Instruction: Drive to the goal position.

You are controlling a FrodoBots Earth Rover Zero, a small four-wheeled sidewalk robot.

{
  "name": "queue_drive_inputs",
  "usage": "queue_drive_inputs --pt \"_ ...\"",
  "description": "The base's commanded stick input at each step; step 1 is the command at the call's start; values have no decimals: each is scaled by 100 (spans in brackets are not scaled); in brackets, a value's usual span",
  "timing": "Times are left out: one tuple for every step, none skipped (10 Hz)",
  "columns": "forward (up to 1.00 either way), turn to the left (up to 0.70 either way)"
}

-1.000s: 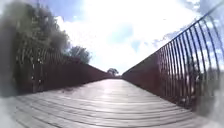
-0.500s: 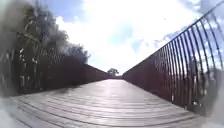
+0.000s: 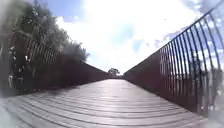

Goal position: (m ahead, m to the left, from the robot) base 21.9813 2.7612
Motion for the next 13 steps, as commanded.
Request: queue_drive_inputs --pt "85 -34" --pt "85 -34" --pt "85 0" --pt "85 0" --pt "85 0" --pt "85 0" --pt "85 0" --pt "85 0" --pt "85 0" --pt "85 0" --pt "85 0" --pt "85 0" --pt "85 0"
